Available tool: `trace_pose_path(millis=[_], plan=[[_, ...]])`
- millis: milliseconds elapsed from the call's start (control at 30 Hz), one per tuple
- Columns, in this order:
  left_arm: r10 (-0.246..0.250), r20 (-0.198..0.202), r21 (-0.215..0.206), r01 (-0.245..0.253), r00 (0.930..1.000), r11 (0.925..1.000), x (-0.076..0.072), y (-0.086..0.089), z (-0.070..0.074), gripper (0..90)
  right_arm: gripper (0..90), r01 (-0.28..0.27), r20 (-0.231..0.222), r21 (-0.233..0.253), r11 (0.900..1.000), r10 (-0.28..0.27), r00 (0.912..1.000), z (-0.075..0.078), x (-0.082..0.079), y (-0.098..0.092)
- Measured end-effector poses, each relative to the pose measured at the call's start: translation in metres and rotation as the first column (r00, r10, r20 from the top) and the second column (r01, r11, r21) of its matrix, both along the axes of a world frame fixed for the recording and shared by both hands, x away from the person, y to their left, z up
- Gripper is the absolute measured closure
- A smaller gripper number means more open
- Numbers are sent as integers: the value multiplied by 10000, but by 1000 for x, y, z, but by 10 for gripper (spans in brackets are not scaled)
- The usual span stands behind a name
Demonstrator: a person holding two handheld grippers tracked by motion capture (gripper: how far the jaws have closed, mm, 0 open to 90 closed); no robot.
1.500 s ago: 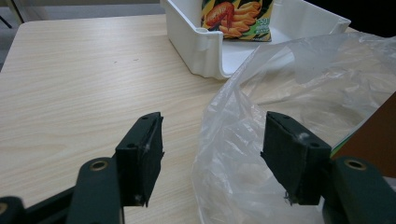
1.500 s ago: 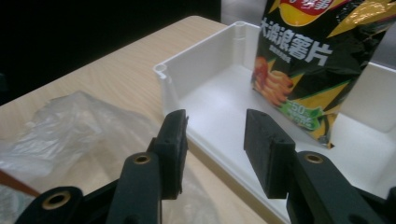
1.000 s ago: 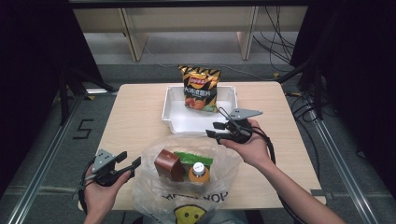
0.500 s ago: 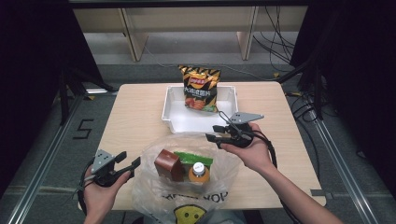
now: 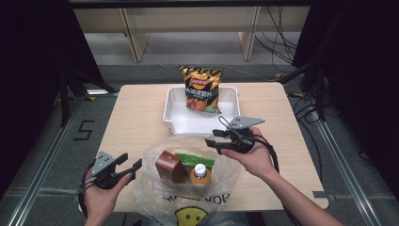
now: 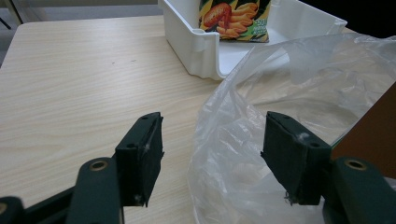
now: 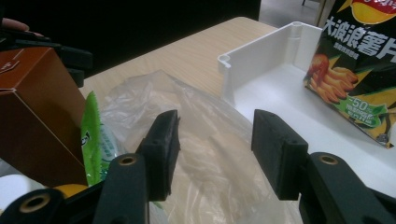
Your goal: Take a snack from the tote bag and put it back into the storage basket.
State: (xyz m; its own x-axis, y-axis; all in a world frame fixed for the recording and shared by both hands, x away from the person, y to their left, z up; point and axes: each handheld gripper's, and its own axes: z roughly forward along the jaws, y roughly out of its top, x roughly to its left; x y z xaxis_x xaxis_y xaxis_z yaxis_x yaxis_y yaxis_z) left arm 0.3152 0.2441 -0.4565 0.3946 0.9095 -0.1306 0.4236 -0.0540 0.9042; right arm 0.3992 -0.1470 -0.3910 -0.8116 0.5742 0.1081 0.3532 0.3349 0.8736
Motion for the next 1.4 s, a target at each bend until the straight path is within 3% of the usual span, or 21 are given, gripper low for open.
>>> trace_pose_path(millis=[33, 67, 133, 167, 233, 333, 433, 567, 667, 700, 733, 767, 833, 867, 967, 1033, 1133, 1300, 1400], plan=[[25, -18, 44, -25, 10000, 10000, 0, 0, 1, 375, 515, -8, -88, 24, 10000, 9, 10000, 0, -1, 0], [57, -27, 32, -57, 10000, 10000, 0, 0, 1, 375, 513, -206, 191, 41, 9998, 206, 9996, 0, 0, 1], [54, -31, 35, -54, 10000, 10000, 0, 0, 1, 375, 508, -210, -99, 151, 9997, 211, 9997, 2, -5, 2], [28, -28, 35, -28, 10000, 10000, 0, 0, 1, 375, 505, -272, 168, 39, 9996, 272, 9995, 3, -5, 2], [21, -7, 75, -21, 10000, 10000, 0, 0, 1, 375, 499, -299, -86, 232, 9993, 301, 9995, 3, -9, 4], [30, 12, 33, -30, 10000, 10000, -1, -1, 2, 374, 489, -448, 74, 60, 9990, 448, 9990, 6, -12, 4], [77, 13, 45, -77, 10000, 10000, -2, 1, 3, 374, 487, -366, 190, 290, 9989, 360, 9992, 10, -13, 5], [16, 40, 20, -16, 10000, 10000, -1, 1, 2, 374, 484, -760, 273, 163, 9970, 756, 9968, 9, -15, 9], [50, 20, 45, -50, 10000, 10000, -2, 0, 3, 373, 484, -942, 46, 100, 9955, 942, 9955, 8, -18, 12], [40, 30, 44, -41, 10000, 10000, -1, 0, 3, 373, 484, -1187, 234, 31, 9929, 1186, 9927, 8, -18, 12], [-3, 47, 5, 3, 10000, 10000, -1, 1, 2, 374, 485, -1041, 73, 205, 9944, 1040, 9946, 7, -20, 14], [52, 24, 8, -52, 10000, 10000, -1, 1, 2, 374, 485, -1058, -71, 31, 9944, 1058, 9944, 7, -21, 14], [39, 46, -41, -39, 10000, 10000, -1, 1, 2, 373, 485, -1181, 61, -3, 9930, 1181, 9930, 5, -21, 17], [28, 44, -6, -28, 10000, 10000, -1, 1, 3, 373, 485, -1087, -195, -124, 9940, 1084, 9939, 5, -24, 18], [41, 55, 8, -41, 10000, 10000, -2, 1, 3, 373, 488, -1209, -200, -127, 9926, 1206, 9925, 5, -26, 20], [46, 34, -3, -46, 10000, 10000, -1, 1, 2, 372, 490, -1280, 111, -134, 9917, 1282, 9917, 2, -25, 22], [-3, 48, -30, 3, 10000, 10000, -1, 1, 2, 372, 494, -1516, -84, -346, 9878, 1514, 9884, 0, -25, 22], [28, 33, -21, -28, 10000, 10000, -1, 1, 2, 372, 505, -1671, 1, -527, 9845, 1673, 9859, -3, -25, 24], [70, 38, -16, -70, 10000, 10000, -1, 2, 3, 371, 510, -1780, -274, -652, 9819, 1765, 9839, -5, -26, 25]])
